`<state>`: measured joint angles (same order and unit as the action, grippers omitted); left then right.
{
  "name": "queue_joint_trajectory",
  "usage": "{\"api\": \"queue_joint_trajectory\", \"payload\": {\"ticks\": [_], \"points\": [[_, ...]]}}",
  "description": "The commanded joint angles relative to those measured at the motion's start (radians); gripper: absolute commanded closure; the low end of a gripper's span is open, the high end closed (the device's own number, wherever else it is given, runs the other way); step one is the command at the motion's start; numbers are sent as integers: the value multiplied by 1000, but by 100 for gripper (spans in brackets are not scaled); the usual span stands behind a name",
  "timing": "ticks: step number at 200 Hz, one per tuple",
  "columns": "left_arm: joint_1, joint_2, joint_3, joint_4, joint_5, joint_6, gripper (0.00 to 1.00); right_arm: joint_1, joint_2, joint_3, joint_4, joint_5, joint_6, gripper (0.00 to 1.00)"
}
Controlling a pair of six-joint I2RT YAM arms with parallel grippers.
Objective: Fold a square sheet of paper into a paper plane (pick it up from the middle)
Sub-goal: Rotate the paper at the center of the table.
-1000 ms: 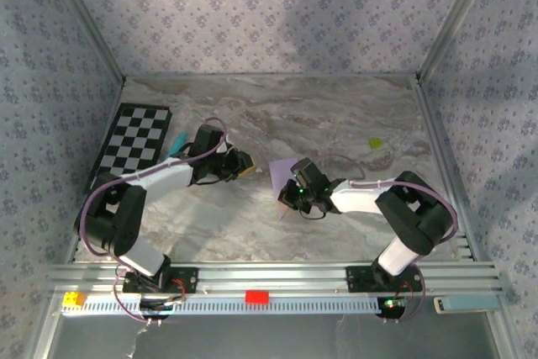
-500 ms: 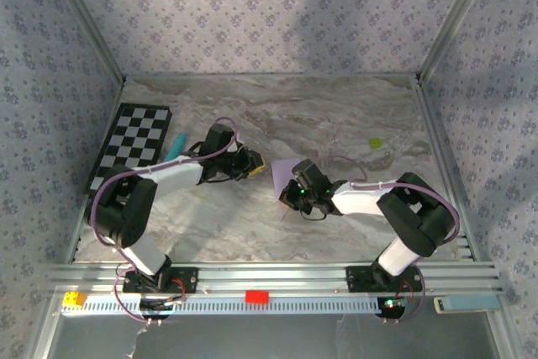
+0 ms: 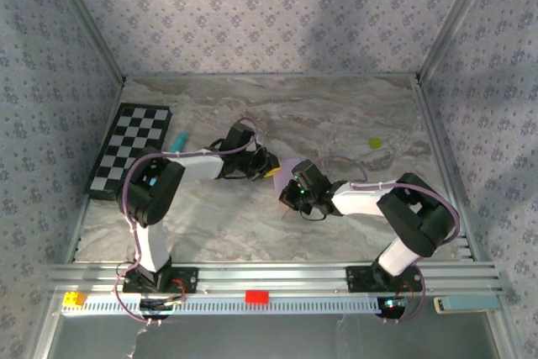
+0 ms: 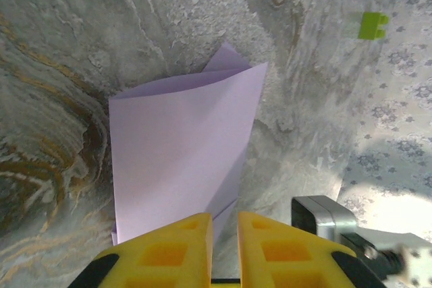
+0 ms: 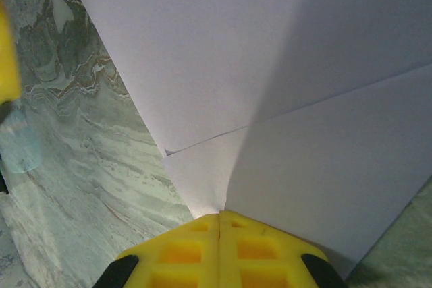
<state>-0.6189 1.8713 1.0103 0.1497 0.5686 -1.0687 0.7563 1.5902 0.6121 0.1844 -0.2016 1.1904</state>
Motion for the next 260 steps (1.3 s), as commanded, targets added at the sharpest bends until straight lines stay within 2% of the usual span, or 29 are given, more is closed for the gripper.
{"api": "queue_joint_trajectory", "payload": {"ticks": [1,32,56,143,184,221,260], "points": [[-17,38,42,1,22,-10,83,5,5,-18,-57,30,21,95],[-22,81,43,-21,13,-5,86,5,-1,-19,-42,22,18,93],[-21,107,30,-39,5,12,90,4,-25,-15,-14,15,0,88],[-11,104,21,-97,0,78,92,-64,-130,19,-156,27,-103,74],[-11,97,29,-129,16,119,92,-109,-143,15,-127,-39,-148,75],[-10,93,26,-134,14,134,92,-108,-99,39,-57,-139,-186,86],[-10,87,28,-136,13,139,92,-99,-43,36,-35,-162,-178,92]]}}
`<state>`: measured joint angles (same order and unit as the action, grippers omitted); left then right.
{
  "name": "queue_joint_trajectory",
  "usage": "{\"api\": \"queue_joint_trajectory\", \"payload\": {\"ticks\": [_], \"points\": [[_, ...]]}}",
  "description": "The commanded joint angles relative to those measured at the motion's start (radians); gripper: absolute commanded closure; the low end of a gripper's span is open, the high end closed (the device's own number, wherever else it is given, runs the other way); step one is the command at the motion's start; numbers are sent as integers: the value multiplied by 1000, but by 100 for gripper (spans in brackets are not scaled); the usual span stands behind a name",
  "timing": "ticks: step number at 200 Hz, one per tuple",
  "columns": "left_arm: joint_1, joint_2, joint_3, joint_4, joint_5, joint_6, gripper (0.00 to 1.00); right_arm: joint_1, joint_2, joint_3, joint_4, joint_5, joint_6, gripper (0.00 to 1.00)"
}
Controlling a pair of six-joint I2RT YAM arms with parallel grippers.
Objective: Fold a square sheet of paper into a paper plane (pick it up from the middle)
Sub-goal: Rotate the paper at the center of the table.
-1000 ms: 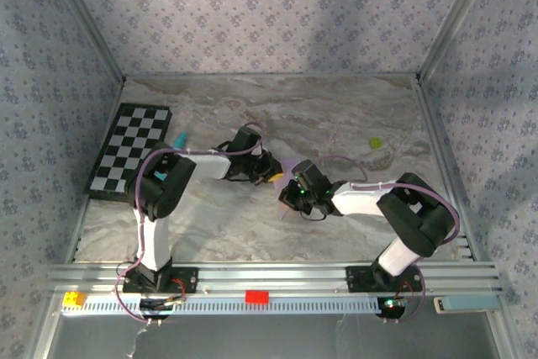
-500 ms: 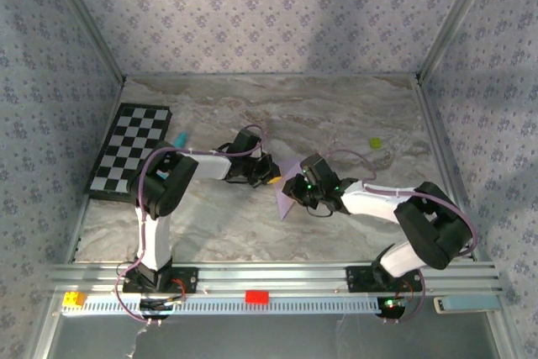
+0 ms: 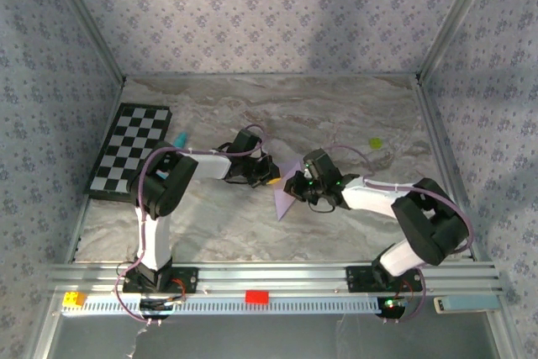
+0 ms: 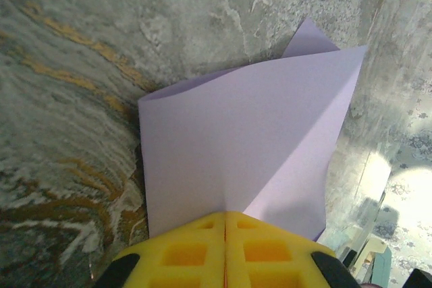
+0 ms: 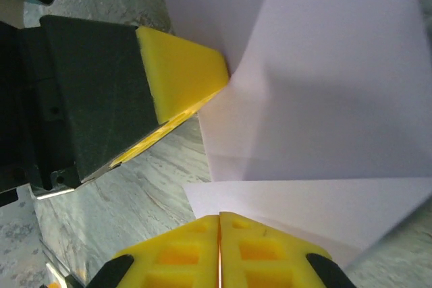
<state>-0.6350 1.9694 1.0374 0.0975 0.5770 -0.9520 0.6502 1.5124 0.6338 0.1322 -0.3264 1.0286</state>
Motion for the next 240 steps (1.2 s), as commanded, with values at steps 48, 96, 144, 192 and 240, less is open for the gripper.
{"api": "queue_joint_trajectory", "payload": {"ticks": [48,96,144,192,240], "points": [[6,-31,15,-87,10,39,90,18,66,-22,27,-13,22,94],[8,-62,54,-128,-10,75,86,46,82,-52,36,60,93,94],[20,-105,40,-140,-63,37,87,61,90,-65,17,102,153,94],[28,-85,-20,0,-31,-77,86,67,70,-83,39,125,197,94],[27,-37,-22,9,-8,-84,87,68,58,-88,54,123,203,93]]}}
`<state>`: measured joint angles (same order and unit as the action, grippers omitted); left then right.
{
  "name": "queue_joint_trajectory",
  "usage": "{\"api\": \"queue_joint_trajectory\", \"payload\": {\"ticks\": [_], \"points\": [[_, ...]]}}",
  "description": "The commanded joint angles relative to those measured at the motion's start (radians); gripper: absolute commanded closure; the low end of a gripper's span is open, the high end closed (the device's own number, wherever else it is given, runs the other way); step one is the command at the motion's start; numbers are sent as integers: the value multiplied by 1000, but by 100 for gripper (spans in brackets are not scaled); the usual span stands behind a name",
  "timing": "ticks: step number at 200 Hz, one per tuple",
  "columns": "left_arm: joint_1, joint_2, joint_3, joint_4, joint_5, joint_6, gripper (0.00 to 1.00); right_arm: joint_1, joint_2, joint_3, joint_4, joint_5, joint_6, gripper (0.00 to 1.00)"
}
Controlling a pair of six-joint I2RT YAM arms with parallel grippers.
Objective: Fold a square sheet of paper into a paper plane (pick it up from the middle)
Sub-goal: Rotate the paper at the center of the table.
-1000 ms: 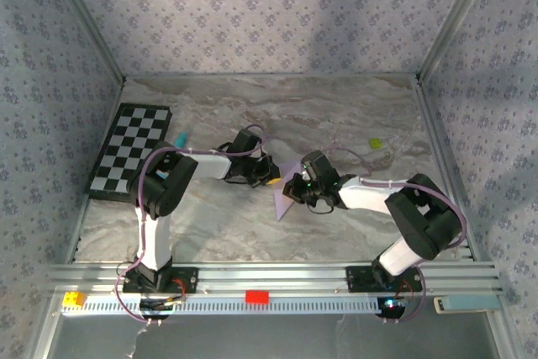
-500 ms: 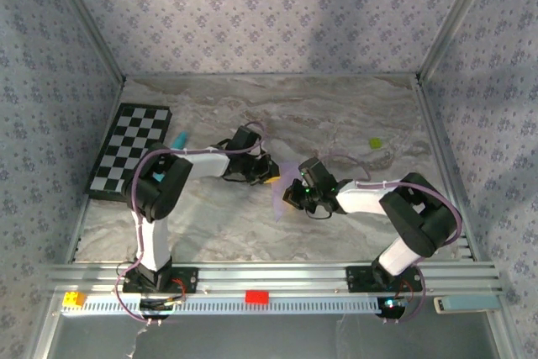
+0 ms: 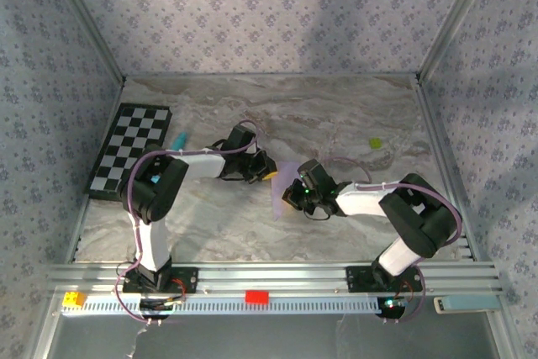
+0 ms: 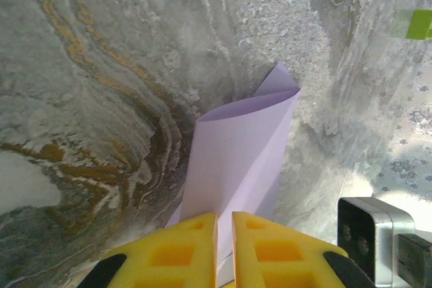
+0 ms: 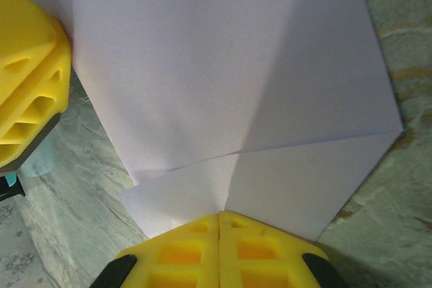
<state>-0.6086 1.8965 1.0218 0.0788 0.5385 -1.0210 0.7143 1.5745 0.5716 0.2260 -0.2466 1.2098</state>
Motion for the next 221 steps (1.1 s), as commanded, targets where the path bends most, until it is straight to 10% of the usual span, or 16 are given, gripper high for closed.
{"api": "queue_joint_trajectory", "payload": {"ticks": [1,94,221], "points": [[1,37,-6,28,31,-15,87,4,-4,-26,-40,43,22,93],[1,67,-39,-3,17,6,91,-126,-139,0,-119,-71,-141,67],[-1,54,-19,-36,29,39,92,-258,-127,-31,-105,-175,-188,61]]}}
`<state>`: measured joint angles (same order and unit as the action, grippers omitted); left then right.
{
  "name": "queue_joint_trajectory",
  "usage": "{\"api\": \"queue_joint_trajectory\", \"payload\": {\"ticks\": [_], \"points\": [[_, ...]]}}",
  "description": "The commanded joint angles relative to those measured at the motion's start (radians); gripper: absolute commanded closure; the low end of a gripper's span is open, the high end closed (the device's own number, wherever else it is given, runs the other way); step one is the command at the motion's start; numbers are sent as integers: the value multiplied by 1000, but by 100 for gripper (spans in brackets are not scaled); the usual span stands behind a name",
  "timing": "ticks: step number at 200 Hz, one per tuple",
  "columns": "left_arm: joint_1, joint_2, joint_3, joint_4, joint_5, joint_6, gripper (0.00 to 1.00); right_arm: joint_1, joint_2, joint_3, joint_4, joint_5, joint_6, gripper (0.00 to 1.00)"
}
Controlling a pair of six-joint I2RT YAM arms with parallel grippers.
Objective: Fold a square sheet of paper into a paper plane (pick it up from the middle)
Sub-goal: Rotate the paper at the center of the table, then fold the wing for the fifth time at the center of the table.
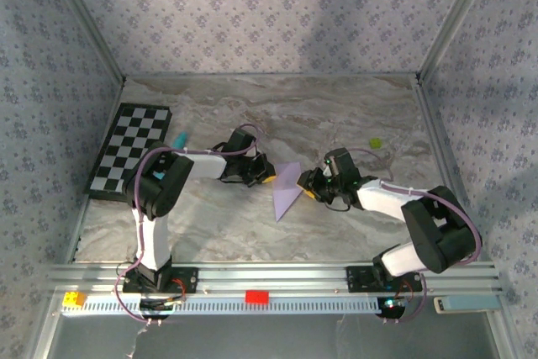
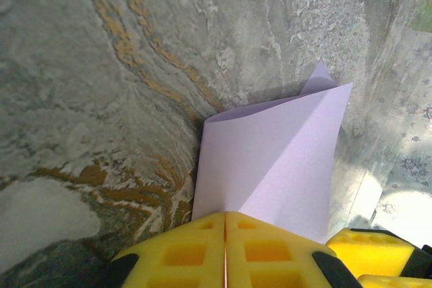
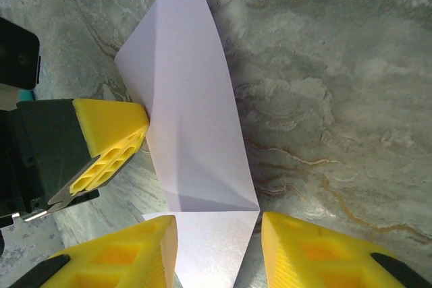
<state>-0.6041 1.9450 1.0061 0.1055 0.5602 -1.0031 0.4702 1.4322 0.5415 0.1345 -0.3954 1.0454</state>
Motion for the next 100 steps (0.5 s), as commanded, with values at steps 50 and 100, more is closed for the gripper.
{"api": "queue_joint_trajectory", "payload": {"ticks": [50,100], "points": [[-5,8,7,-72,12,27,92,-43,78,18,41,-87,-36,62],[-5,12,12,-79,15,33,92,-64,145,60,78,-162,-84,67]]}}
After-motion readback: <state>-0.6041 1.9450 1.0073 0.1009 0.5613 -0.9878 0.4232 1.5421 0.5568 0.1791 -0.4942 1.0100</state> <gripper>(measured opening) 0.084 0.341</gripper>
